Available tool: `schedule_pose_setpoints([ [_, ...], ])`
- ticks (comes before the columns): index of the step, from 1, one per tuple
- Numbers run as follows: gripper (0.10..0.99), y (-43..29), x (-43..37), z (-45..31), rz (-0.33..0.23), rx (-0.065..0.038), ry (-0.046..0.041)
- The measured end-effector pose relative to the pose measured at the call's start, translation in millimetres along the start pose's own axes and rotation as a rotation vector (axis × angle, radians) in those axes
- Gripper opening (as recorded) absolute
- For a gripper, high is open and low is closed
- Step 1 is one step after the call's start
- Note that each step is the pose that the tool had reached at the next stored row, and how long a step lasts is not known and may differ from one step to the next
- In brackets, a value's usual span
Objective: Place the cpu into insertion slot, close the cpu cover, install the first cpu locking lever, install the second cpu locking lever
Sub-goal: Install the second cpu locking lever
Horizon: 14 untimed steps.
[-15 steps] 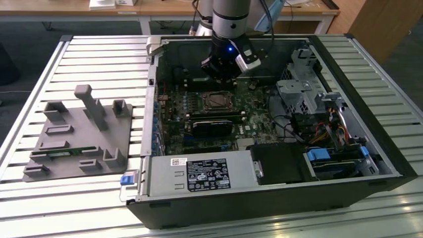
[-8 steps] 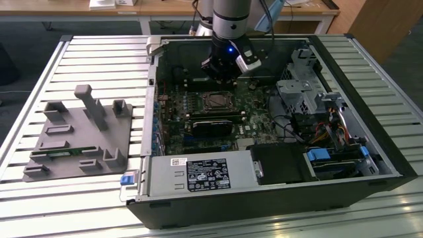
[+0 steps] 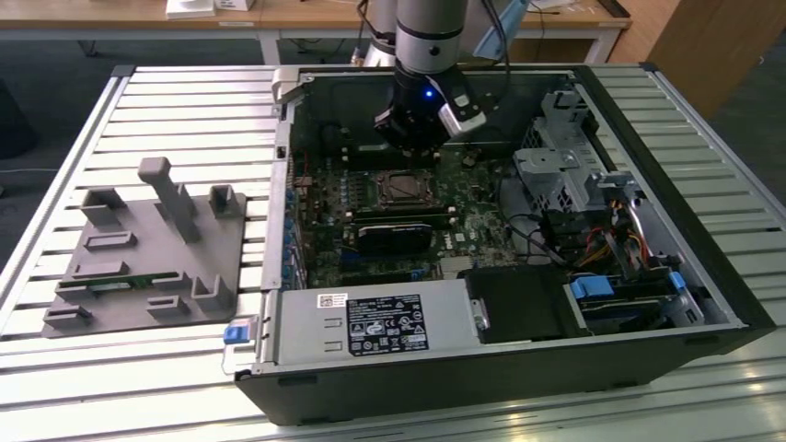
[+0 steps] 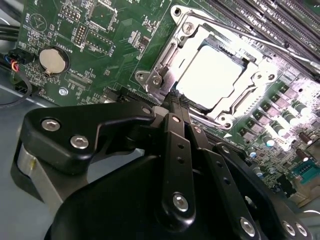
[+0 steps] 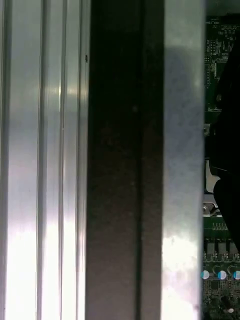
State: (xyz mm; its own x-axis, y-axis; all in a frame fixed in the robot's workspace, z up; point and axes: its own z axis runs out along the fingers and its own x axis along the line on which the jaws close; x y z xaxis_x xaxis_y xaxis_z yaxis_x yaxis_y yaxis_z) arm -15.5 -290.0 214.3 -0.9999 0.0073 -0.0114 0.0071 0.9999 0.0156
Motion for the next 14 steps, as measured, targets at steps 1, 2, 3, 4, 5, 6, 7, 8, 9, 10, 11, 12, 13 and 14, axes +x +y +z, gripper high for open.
schedule_pose_setpoints([
  [1,0.106,-0.2,0.0,0.0,0.000,0.000,0.0000],
  [2,0.106,-0.6,0.0,-0.1,0.000,0.000,0.0000],
  [3,0.106,-0.8,0.0,-1.0,0.000,0.000,0.0002],
  [4,0.106,-0.7,0.0,-2.8,0.000,0.000,0.0000],
  [5,0.106,-0.7,0.0,-5.5,0.000,0.000,0.0000],
  [6,0.106,-0.6,-0.1,-9.1,0.000,0.000,0.0000],
  [7,0.106,-0.6,-0.2,-13.3,0.000,0.000,0.0001],
  [8,0.106,-0.5,-0.2,-18.0,0.000,0.000,0.0001],
  [9,0.106,-0.4,-0.3,-22.5,0.000,0.000,0.0003],
  [10,0.106,-0.4,-0.3,-27.1,0.000,0.000,0.0003],
  [11,0.106,-0.4,-0.4,-30.2,0.000,0.000,0.0003],
  [12,0.106,-0.5,-0.4,-31.3,0.000,0.000,0.0005],
  [13,0.106,-0.9,-0.4,-31.5,0.000,0.000,0.0003],
  [14,0.106,-2.1,-0.4,-31.5,0.000,0.000,0.0004],
])
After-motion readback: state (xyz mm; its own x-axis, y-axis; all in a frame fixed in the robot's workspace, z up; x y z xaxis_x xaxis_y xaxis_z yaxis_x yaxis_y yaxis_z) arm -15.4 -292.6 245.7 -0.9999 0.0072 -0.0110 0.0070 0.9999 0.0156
